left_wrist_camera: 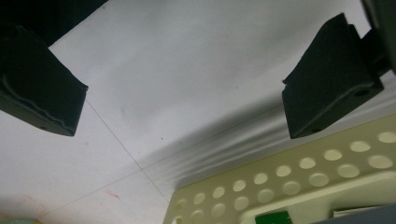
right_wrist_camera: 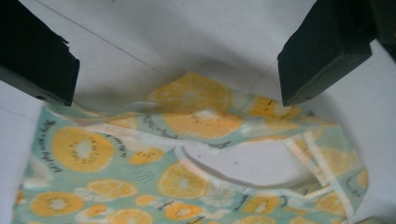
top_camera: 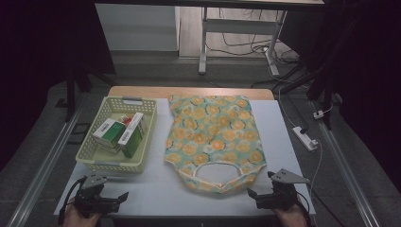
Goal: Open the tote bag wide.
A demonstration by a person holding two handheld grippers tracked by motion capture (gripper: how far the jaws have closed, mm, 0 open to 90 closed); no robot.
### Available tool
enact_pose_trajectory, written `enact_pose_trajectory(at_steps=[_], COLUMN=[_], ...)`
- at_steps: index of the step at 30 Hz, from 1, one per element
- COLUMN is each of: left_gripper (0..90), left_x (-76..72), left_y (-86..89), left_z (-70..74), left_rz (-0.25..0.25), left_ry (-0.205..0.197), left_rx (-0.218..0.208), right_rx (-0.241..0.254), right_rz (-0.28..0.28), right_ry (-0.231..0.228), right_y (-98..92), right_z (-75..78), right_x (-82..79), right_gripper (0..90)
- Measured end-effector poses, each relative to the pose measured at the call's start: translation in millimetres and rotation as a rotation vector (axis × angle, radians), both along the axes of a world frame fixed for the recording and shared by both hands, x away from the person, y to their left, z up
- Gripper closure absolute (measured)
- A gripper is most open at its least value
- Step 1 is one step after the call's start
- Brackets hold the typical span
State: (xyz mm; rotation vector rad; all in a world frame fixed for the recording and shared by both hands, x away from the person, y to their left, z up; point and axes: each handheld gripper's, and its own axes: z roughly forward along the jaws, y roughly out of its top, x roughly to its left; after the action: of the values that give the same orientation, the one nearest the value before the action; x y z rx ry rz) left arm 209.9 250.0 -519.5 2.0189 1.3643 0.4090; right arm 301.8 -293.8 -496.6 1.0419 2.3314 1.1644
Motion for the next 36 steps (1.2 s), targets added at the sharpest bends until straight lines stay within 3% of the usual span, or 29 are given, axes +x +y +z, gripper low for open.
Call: enact_pose_trajectory(at_steps=[17,22,36], left_gripper=[0.0,0.1,0.1], left_x=[3.0,3.5,3.2], left_y=[1.5,-1.0,0.0], left_z=[-1.5,-1.8,-1.8], left_rz=[-0.043,-0.062,-0.066], left_ry=[0.033,0.039,0.04], left_rx=[-0.033,-0.019,-0.032], right_rx=[-0.02,-0.03,-0.036], right_rz=[0.034,0.045,0.063], right_ry=[0.032,0.028,0.02], right_y=[3.1,4.1,6.8], right_z=[-1.3,-1.2,1.4], right_x=[2.4,1.9,0.6], right_gripper=[0.0,0.0,0.0])
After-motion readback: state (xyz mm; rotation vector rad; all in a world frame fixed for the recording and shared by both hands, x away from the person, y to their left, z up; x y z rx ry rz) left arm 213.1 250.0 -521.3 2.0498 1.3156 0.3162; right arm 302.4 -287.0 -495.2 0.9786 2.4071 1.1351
